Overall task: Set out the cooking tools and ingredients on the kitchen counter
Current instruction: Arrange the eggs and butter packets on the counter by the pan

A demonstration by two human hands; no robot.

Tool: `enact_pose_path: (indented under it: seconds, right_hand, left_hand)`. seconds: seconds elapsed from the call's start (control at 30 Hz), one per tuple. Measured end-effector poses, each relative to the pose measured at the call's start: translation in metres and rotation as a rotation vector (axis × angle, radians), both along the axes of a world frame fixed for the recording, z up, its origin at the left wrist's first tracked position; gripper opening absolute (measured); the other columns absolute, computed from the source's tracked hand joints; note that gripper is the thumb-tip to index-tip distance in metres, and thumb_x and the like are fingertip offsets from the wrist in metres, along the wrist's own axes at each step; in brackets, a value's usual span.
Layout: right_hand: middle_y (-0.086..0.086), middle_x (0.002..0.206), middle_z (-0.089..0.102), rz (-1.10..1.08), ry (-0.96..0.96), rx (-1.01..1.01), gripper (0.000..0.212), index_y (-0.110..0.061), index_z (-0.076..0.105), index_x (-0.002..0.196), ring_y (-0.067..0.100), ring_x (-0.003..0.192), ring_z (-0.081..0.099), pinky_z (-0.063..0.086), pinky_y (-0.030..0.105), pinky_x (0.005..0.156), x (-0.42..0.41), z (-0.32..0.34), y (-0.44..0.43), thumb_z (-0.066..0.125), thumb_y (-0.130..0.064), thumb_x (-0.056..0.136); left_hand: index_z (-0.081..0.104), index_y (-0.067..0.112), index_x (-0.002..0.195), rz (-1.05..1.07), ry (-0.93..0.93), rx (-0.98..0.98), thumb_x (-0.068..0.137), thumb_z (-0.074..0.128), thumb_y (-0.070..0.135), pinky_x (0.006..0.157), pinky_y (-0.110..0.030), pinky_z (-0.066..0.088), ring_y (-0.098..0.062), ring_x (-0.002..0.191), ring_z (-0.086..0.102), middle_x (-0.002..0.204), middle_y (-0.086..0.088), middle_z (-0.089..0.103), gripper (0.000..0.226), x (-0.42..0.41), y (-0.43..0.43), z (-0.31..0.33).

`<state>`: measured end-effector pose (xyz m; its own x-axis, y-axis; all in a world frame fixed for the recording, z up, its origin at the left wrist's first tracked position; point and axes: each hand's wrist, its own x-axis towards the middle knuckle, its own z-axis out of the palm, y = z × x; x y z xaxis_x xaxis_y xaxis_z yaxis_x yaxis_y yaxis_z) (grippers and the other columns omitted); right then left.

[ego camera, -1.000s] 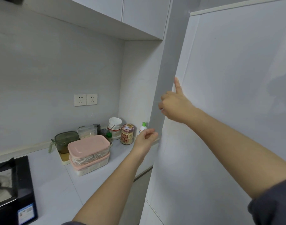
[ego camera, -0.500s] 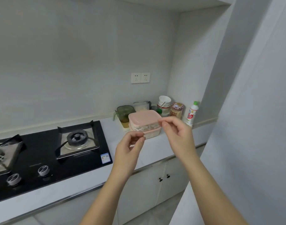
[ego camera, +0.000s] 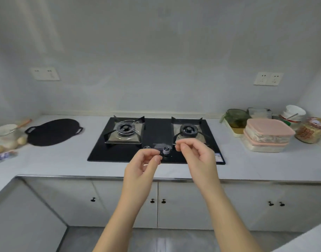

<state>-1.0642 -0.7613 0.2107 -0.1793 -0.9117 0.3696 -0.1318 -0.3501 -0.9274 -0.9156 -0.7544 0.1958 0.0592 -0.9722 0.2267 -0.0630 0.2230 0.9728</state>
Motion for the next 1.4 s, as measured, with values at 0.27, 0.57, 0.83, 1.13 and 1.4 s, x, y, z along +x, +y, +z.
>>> enact_pose_path:
  seconds: [0.27,0.57,0.83,1.13,1.4]
  right_hand:
    - [-0.007,0.087,0.071,0.188,0.051,0.04,0.016,-0.014,0.072,0.092,0.006,0.087,0.067,0.054,0.022,0.081,0.162,-0.007,-0.011,0.06,-0.004,0.09]
    - [-0.007,0.088,0.072,0.283,0.05,0.082,0.015,-0.021,0.072,0.088,0.01,0.087,0.067,0.054,0.025,0.082,0.25,-0.018,-0.059,0.063,-0.008,0.089]
    - [-0.007,0.085,0.071,0.4,0.076,0.086,0.014,-0.022,0.071,0.089,0.01,0.085,0.066,0.054,0.019,0.074,0.333,-0.029,-0.143,0.062,-0.011,0.09]
    - [-0.01,0.084,0.07,0.598,0.17,0.107,0.011,-0.021,0.07,0.092,0.003,0.085,0.065,0.052,0.016,0.074,0.444,-0.037,-0.222,0.063,-0.013,0.09]
    - [-0.009,0.086,0.071,0.681,0.214,0.15,0.013,-0.02,0.071,0.091,0.009,0.087,0.065,0.055,0.025,0.081,0.536,-0.06,-0.272,0.063,-0.011,0.09]
  left_hand:
    - [0.067,0.02,0.091,0.246,0.063,0.015,0.092,0.058,0.007,0.085,-0.035,0.052,-0.016,0.087,0.066,0.088,0.0,0.071,0.016,0.165,0.018,-0.01]
    - [0.067,0.022,0.091,0.402,0.104,0.047,0.091,0.058,0.011,0.088,-0.039,0.051,-0.016,0.089,0.066,0.09,0.001,0.071,0.014,0.245,-0.009,-0.021]
    - [0.066,0.021,0.091,0.505,0.058,0.039,0.092,0.057,0.008,0.084,-0.034,0.051,-0.013,0.085,0.066,0.088,0.001,0.071,0.016,0.327,-0.074,-0.028]
    - [0.067,0.022,0.092,0.735,0.036,0.066,0.091,0.06,0.014,0.081,-0.036,0.052,-0.013,0.084,0.066,0.087,0.002,0.071,0.011,0.43,-0.123,-0.046]
    - [0.067,0.021,0.09,0.783,0.027,0.097,0.09,0.061,0.009,0.077,-0.032,0.052,-0.011,0.082,0.067,0.085,0.0,0.071,0.013,0.52,-0.173,-0.072]
